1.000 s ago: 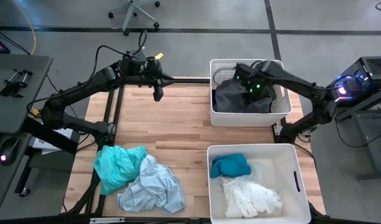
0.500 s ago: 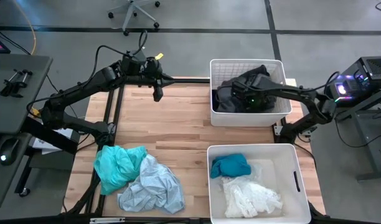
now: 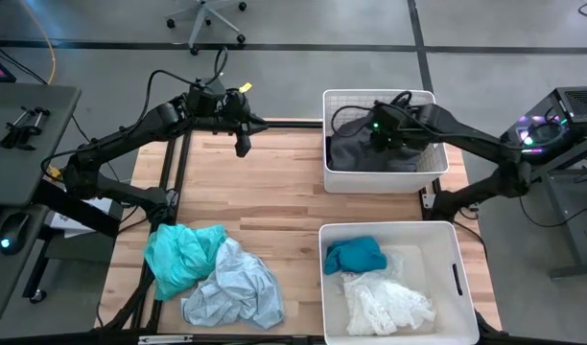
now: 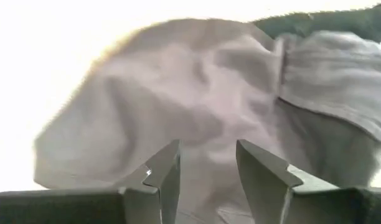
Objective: Sort clothes
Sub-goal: Put the gray short into the top white laundry bin, then put the light blue short into the bottom white laundry bin
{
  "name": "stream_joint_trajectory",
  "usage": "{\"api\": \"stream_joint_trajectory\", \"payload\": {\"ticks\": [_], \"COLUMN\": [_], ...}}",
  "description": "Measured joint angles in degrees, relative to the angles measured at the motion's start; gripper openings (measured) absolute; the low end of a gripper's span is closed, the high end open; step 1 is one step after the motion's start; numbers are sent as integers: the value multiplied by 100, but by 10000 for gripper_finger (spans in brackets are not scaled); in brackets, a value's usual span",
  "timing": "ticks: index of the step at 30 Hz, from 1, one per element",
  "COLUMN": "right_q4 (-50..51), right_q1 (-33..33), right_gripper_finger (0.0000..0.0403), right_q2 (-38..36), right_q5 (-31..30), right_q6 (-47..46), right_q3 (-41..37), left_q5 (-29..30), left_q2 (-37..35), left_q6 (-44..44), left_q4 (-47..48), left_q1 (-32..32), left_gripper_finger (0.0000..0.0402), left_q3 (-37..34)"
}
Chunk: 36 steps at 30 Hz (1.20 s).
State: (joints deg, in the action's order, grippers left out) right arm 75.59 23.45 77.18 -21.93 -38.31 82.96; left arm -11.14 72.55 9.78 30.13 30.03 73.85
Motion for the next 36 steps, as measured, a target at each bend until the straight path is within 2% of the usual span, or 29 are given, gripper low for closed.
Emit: {"api": "stream_joint_trajectory", "payload": {"ticks": [5,11,15,18,22,28,32,36], "right_q4": [-445,-1382,-2460,-2852,-2625,-1744,-1127,-1126], "right_q1": [-5,21,90,205,317,327,310,91], "right_gripper_finger": [142,142,142,143,154,196,234,258], "right_q2": [-209,-218,-224,-235,-263,-382,-499,-706], "right_q5": [77,63,71,132,263,-50,-201,-140], "right_q6": [-238,-989,-1631,-1810,-1576,-914,-692,-187], "right_q3": [-547,-1951,-2950,-3263,-3010,-1802,-949,-361], "left_q5": [-1,0,-2,-2,-3,-2,-4,-15], "left_q2": [0,0,0,0,0,-18,-75,-145], "left_q6": [11,-63,-221,-220,-336,-557,-861,-1032], "left_q4": [2,4,4,6,18,496,1212,2477], "left_q1": [0,2,-1,-1,-1,22,84,96], "left_gripper_finger": [53,53,53,53,53,53,53,53], "left_q3": [1,0,0,0,0,4,56,56]}}
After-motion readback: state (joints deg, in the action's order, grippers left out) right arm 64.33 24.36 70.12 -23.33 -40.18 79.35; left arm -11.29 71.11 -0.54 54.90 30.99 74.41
